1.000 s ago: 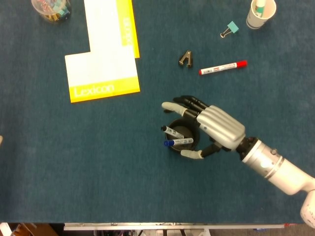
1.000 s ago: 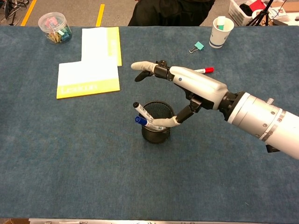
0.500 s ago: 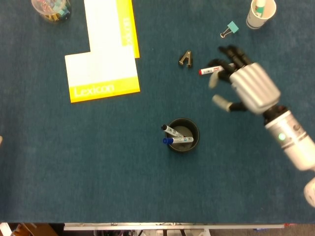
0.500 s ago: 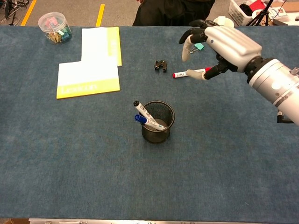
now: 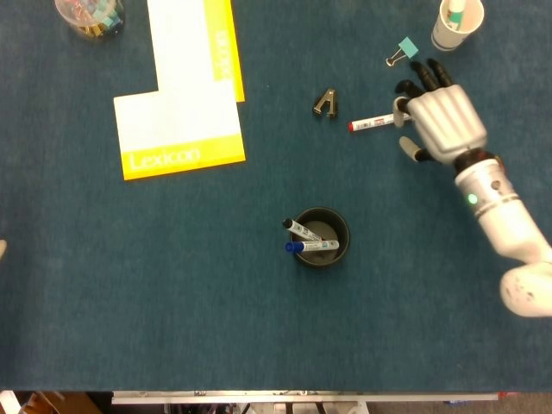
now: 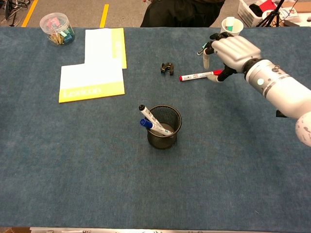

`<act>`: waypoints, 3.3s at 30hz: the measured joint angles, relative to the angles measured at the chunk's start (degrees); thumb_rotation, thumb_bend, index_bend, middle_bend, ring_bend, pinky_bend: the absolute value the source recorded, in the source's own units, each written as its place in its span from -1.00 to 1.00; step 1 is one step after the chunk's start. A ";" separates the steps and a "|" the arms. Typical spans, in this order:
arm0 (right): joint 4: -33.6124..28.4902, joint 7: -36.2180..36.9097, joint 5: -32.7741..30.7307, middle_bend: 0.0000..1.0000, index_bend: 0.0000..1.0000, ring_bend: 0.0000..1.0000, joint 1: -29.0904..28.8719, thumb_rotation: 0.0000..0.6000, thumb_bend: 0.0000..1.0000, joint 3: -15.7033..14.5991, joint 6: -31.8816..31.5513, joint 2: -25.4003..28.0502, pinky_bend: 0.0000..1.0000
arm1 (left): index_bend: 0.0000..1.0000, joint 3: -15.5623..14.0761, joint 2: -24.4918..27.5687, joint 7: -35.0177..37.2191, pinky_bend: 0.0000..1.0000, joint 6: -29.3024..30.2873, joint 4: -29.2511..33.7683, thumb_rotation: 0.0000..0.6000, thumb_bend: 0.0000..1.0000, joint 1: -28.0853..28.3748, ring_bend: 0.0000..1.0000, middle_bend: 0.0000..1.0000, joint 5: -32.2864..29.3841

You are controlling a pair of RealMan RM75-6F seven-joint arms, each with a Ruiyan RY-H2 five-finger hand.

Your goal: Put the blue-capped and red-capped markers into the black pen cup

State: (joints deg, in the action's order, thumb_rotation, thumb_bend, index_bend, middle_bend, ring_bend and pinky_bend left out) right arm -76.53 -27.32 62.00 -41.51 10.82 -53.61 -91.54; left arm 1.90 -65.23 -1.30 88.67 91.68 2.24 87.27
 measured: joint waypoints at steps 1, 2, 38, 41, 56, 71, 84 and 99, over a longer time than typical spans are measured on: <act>1.43 -0.88 -0.57 -0.43 0.04 -0.95 -0.61 1.00 -0.50 0.10 0.29 -1.17 -0.98 | -0.64 0.00 0.02 -0.03 -0.71 0.00 0.05 1.00 -0.70 -0.01 -0.65 -0.65 -0.02; 2.49 -1.48 -1.06 -0.43 0.05 -0.95 -1.08 1.00 -0.50 0.21 0.52 -2.08 -0.98 | -0.64 -0.01 0.04 0.01 -0.71 -0.02 0.03 1.00 -0.70 -0.04 -0.65 -0.65 -0.08; 22.34 -11.16 -9.51 -0.43 0.04 -0.95 -9.98 1.00 -0.50 2.60 5.52 -16.96 -0.98 | -0.64 0.20 0.32 0.89 -0.71 0.05 -1.02 1.00 -0.70 -0.62 -0.65 -0.65 -1.14; 22.97 -11.67 -9.71 -0.43 0.05 -0.95 -10.21 1.00 -0.50 2.60 5.62 -17.37 -0.98 | -0.64 0.24 0.21 0.73 -0.71 -0.09 -1.08 1.00 -0.70 -0.59 -0.65 -0.65 -1.29; 25.22 -15.72 -11.88 -0.43 0.06 -0.95 -11.41 1.00 -0.39 2.72 6.34 -19.07 -0.98 | -0.64 0.35 0.19 0.75 -0.71 0.01 -1.22 1.00 -0.70 -0.74 -0.65 -0.65 -1.54; 19.49 -13.39 -12.30 -0.39 0.19 -0.92 -9.77 1.00 -0.28 3.41 4.81 -16.12 -0.98 | -0.64 0.32 0.16 1.05 -0.71 0.09 -1.41 1.00 -0.70 -0.83 -0.65 -0.65 -1.39; -8.79 1.15 -5.29 -0.37 0.21 -0.92 -3.81 1.00 -0.28 4.70 0.77 -0.68 -0.98 | -0.64 0.24 0.31 0.15 -0.71 -0.21 -0.43 1.00 -0.70 -0.37 -0.65 -0.65 -0.67; -29.40 37.32 12.13 -0.35 0.23 -0.92 3.85 1.00 -0.28 2.64 3.03 12.80 -0.98 | -0.64 0.28 0.23 -0.38 -0.71 0.19 0.24 1.00 -0.70 -0.20 -0.65 -0.65 -0.16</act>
State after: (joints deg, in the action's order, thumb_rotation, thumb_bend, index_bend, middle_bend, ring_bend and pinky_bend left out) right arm -105.93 9.99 74.14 -37.66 13.46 -50.59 -78.74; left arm 2.18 -65.00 -1.68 88.86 91.92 2.04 87.11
